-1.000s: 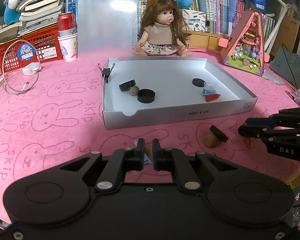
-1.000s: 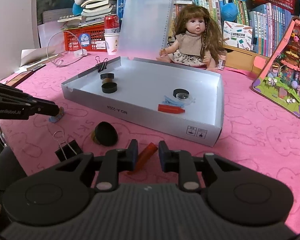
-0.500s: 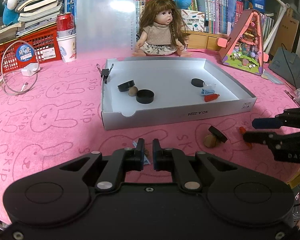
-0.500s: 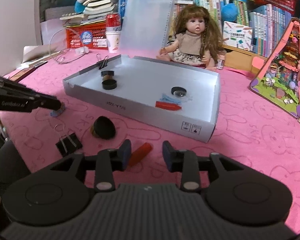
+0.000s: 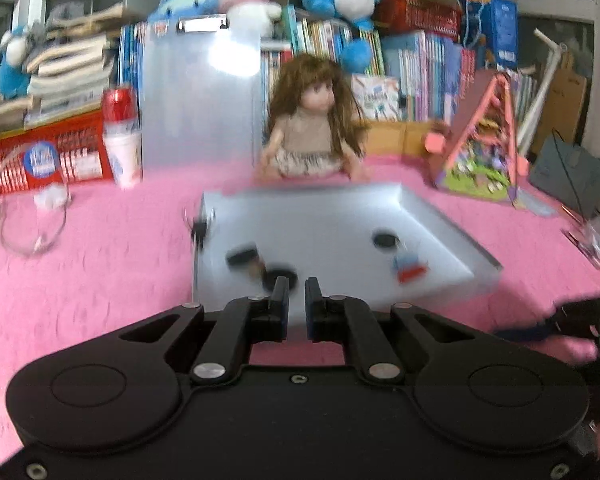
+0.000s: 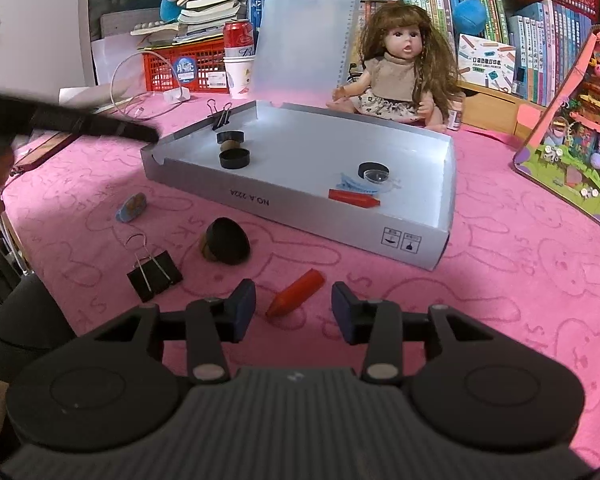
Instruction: Organize rigid objects
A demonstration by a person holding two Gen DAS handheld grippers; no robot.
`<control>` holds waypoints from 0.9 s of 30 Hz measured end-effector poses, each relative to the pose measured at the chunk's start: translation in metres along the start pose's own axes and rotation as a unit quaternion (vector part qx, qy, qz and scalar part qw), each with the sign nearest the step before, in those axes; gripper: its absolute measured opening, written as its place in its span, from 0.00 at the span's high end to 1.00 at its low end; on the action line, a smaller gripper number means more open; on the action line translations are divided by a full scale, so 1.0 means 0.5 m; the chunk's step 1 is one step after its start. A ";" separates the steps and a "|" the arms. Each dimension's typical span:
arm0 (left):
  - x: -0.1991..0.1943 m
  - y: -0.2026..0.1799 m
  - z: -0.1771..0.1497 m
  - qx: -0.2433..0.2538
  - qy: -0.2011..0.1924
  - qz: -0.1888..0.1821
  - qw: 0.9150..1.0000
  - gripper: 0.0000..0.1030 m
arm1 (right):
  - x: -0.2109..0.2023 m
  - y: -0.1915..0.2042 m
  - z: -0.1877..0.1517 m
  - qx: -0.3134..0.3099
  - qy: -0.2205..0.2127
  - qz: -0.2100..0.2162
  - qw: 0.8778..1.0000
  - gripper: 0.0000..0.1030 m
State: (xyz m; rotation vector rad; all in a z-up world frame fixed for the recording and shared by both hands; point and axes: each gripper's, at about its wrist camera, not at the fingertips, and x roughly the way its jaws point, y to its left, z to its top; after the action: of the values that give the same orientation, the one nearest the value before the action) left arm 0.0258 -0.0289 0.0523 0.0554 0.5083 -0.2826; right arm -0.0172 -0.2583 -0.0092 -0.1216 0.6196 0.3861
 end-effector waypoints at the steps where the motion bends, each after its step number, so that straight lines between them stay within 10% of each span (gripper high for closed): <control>1: 0.016 0.000 0.009 0.000 -0.004 0.006 1.000 0.92 | 0.001 0.001 -0.001 0.000 0.000 0.000 1.000 0.43; 12: 0.156 0.027 0.019 -0.035 0.046 0.021 0.998 0.88 | 0.006 -0.003 -0.002 0.010 -0.004 0.002 1.000 0.42; 27: 0.073 0.039 -0.002 -0.041 0.047 0.009 0.998 0.83 | 0.007 -0.003 -0.002 0.010 -0.004 0.002 1.000 0.41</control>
State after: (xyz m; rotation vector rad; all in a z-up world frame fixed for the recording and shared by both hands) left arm 0.0616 -0.0195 0.0334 -0.0056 0.6115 -0.2419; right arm -0.0146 -0.2588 -0.0120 -0.0989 0.6156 0.3844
